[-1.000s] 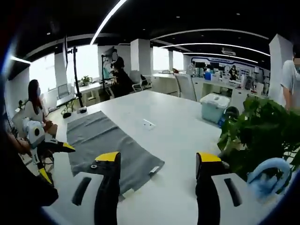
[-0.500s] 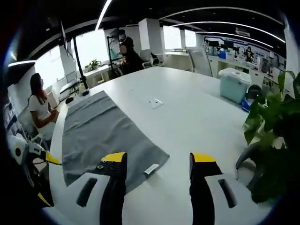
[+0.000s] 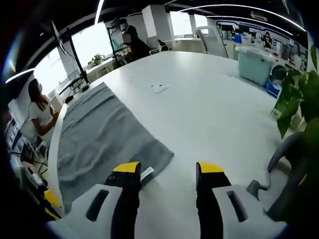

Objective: Fold the towel on the table until its edges align and the towel forms a compact rectangular stack.

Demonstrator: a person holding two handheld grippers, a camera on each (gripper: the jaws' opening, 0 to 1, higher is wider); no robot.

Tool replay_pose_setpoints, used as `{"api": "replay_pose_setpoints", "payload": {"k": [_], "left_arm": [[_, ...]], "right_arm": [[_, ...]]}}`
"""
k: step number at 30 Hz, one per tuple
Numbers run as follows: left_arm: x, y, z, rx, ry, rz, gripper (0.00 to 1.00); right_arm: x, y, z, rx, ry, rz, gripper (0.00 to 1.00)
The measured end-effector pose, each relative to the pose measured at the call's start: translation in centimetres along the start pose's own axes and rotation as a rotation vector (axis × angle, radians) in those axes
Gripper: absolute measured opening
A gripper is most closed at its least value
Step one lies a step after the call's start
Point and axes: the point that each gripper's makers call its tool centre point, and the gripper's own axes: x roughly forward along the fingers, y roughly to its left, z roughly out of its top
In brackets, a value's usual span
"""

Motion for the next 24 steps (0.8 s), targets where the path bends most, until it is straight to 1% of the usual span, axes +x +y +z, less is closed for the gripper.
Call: {"api": "replay_pose_setpoints", "payload": {"k": [2,5,7,10,13,14,17,19,20,21,22,23,24], "left_arm": [[0.2,-0.6,-0.1,-0.031,0.009,-0.03,0.19],[0.3,-0.9,0.1,-0.026,0.007,-0.036,0.15],[0.4,-0.9,-0.1,-0.02,0.016,-0.038,0.13],[0.5,-0.9,-0.5,-0.032,0.026,-0.044,0.12],[0.4,-1.0,-0.6,-0.025,0.032,-0.047,0.11],[0.2,-1.0,-0.6,-0.021,0.031,-0.047,0.1],[0.0,-0.9,-0.5,-0.032,0.028,-0.037,0.1],[0.1,-1.2,-0.7,-0.037,0.029,-0.042,0.1],[0.1,-1.4,-0.7,-0.031,0.029,-0.049,0.1],[0.3,-1.9,-0.7,-0.023,0.026,-0.071,0.1],[0.4,-2.2,-0.5,-0.005,0.014,-0.083,0.1],[0.5,-2.5,-0.5,0.022,0.007,-0.089,0.1],[0.6,-2.6,-0.6,0.03,0.016,-0.089,0.1]], "right_arm": [[0.5,-0.3,-0.3,0.012,0.01,-0.001,0.42],[1.0,-0.6,-0.2,0.05,0.003,-0.002,0.41],[1.5,-0.9,-0.1,0.056,0.005,-0.002,0.38],[2.1,-0.7,0.1,0.071,0.008,0.016,0.3],[2.8,-0.2,0.2,0.06,0.016,0.029,0.31],[3.0,0.0,0.1,0.054,0.028,0.033,0.31],[3.6,0.2,-0.2,0.024,0.049,0.038,0.29],[3.8,0.6,-0.3,0.016,0.056,0.042,0.27],[3.8,0.8,-0.4,0.023,0.064,0.043,0.27],[3.8,1.0,-0.4,0.018,0.064,0.048,0.27],[3.8,1.1,-0.5,0.013,0.066,0.048,0.28],[3.7,1.2,-0.5,0.008,0.066,0.048,0.27],[3.6,1.2,-0.5,0.003,0.068,0.044,0.27]]}}
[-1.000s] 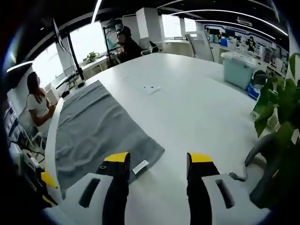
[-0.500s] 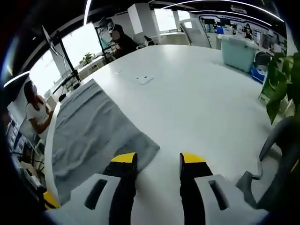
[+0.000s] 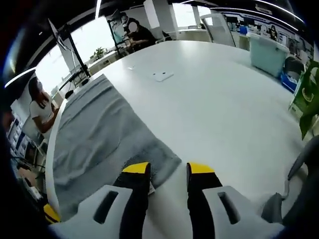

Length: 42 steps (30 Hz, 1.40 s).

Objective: Fold the towel on the table until its edges align and the towel forms a compact rectangular stack.

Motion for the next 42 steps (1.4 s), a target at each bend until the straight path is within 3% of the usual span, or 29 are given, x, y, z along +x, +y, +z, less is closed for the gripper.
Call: {"api": "replay_pose_setpoints", "payload": {"k": [6,9,12,14,18,23,31,35,37,38,42], "left_arm": [[0.8,-0.2,-1.1,0.002,0.056,0.003,0.19],[0.9,-0.1,-0.8,0.072,0.052,0.002,0.17],[1.3,0.2,-0.7,0.047,0.064,0.006,0.15],[1.4,0.2,-0.6,0.049,0.064,0.011,0.08],[1.2,0.0,-0.8,0.098,0.083,0.015,0.06],[1.0,0.2,-0.9,-0.036,0.067,0.007,0.04],[0.3,0.5,-0.6,-0.066,0.046,-0.012,0.03],[-0.7,0.7,0.5,-0.103,0.008,-0.023,0.03],[-1.1,0.5,1.2,-0.13,-0.013,-0.049,0.03],[-1.3,-0.3,1.5,-0.155,-0.021,-0.102,0.03],[-2.7,-0.1,2.2,-0.144,-0.021,-0.145,0.03]], "right_arm": [[0.0,0.3,0.2,0.033,-0.019,0.003,0.28],[0.0,0.5,0.3,0.059,-0.033,0.005,0.28],[0.0,0.6,-0.2,0.054,-0.019,0.008,0.25],[0.0,0.6,-0.3,0.041,-0.022,0.012,0.2],[0.2,-0.1,0.2,0.112,-0.057,0.009,0.2],[1.6,-1.6,0.3,0.105,-0.049,-0.002,0.12],[2.2,-2.3,0.4,0.084,-0.076,0.004,0.07],[2.0,-1.6,0.1,-0.032,-0.069,0.006,0.05],[1.6,-0.4,0.9,-0.027,-0.129,0.038,0.04],[1.1,0.6,1.8,-0.002,-0.182,0.077,0.04],[-0.6,1.4,2.6,-0.004,-0.225,0.051,0.03]]}}
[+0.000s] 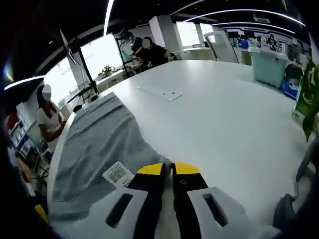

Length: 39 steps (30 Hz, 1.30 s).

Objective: Fold the towel on the table until its edges align and the towel forms a compact rectangular stack.

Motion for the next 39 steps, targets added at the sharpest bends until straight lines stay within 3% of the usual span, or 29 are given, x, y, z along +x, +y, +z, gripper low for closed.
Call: {"api": "replay_pose_setpoints", "payload": {"k": [2,3,6,9,13,21,23,24,27,31,35,39], "left_arm": [[-0.9,0.0,1.2,-0.025,-0.032,-0.016,0.03],[-1.3,0.0,1.9,-0.038,-0.052,-0.024,0.03],[-2.5,-0.1,3.9,-0.076,-0.112,-0.039,0.03],[-3.8,-0.5,6.0,-0.078,-0.169,-0.053,0.03],[-6.0,-1.3,8.6,-0.078,-0.263,-0.047,0.03],[-10.5,-2.3,12.0,-0.085,-0.392,-0.044,0.03],[-11.8,-2.0,13.0,-0.134,-0.457,-0.028,0.03],[-12.7,-1.6,13.4,-0.139,-0.502,0.009,0.03],[-14.2,-1.4,12.8,-0.14,-0.533,0.057,0.03],[-16.0,-0.4,10.7,-0.164,-0.564,0.084,0.03],[-18.3,1.4,7.8,-0.195,-0.572,0.071,0.03],[-22.8,2.7,6.9,-0.221,-0.624,0.038,0.03]], "right_arm": [[-0.7,0.1,0.9,0.014,-0.044,-0.019,0.03],[-1.6,0.5,2.2,0.04,-0.11,-0.014,0.03],[-3.0,1.1,4.5,0.092,-0.22,-0.002,0.03],[-4.3,1.8,5.9,0.091,-0.236,-0.015,0.03],[-5.9,3.5,8.9,0.105,-0.31,0.018,0.03],[-7.4,6.4,12.8,0.11,-0.374,0.05,0.02],[-7.6,7.0,13.9,0.125,-0.386,0.052,0.02],[-7.6,7.2,14.4,0.114,-0.39,0.045,0.02],[-7.3,8.4,16.0,0.099,-0.401,0.035,0.02],[-5.9,9.5,16.5,0.048,-0.393,0.007,0.02],[-4.2,10.3,16.8,0.053,-0.382,-0.052,0.02],[-2.6,12.0,18.0,0.092,-0.387,-0.083,0.02]]}}
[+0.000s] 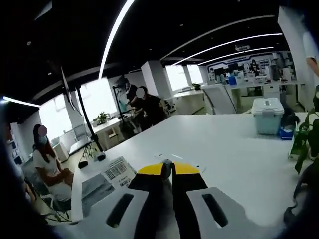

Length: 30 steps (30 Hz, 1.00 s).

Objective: Fold the towel on the table until its edges align and the towel forms a compact rectangular stack.

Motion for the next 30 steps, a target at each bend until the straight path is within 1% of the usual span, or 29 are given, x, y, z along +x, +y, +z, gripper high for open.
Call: {"api": "replay_pose_setpoints", "payload": {"k": [1,2,4,6,7,8,9,11,15,20,25,28,30], "left_arm": [[-0.7,0.3,0.3,-0.005,-0.011,-0.009,0.03],[-2.0,1.0,0.5,-0.01,-0.013,-0.011,0.02],[-3.8,1.9,0.5,-0.019,-0.007,-0.015,0.02],[-5.3,2.5,0.5,-0.006,-0.007,-0.011,0.02],[-6.3,3.1,0.5,-0.003,-0.011,-0.006,0.02],[-6.6,3.3,0.5,-0.006,-0.013,-0.006,0.02],[-7.5,3.8,0.4,-0.036,-0.016,-0.01,0.02],[-9.0,4.5,0.2,-0.03,-0.021,-0.015,0.02],[-11.9,6.3,-0.1,-0.037,-0.007,-0.017,0.02],[-14.9,8.1,-0.3,-0.064,0.001,-0.041,0.02],[-17.2,8.4,-0.2,-0.073,0.009,-0.091,0.02],[-18.5,9.0,-0.5,-0.074,0.016,-0.094,0.02],[-19.5,9.7,-0.5,-0.083,0.011,-0.085,0.02]], "right_arm": [[0.3,0.4,0.1,-0.001,0.002,-0.006,0.02],[0.8,0.9,0.3,-0.001,-0.004,-0.019,0.02],[1.4,1.8,0.7,0.013,-0.019,-0.031,0.02],[2.1,2.5,1.0,0.014,-0.021,-0.03,0.02],[2.4,2.8,1.1,0.007,-0.02,-0.029,0.02],[2.9,3.3,1.2,0.002,-0.014,-0.026,0.02],[3.2,3.7,1.3,-0.001,-0.012,-0.021,0.02],[3.9,4.7,1.5,-0.004,-0.011,-0.01,0.02],[5.8,6.5,1.4,-0.02,0.013,-0.007,0.02],[8.1,8.4,1.0,-0.02,0.05,-0.009,0.02],[9.3,10.7,1.1,-0.04,0.058,-0.02,0.02],[9.9,11.5,1.1,-0.04,0.056,-0.033,0.02],[10.3,11.9,1.2,-0.038,0.059,-0.043,0.02]]}}
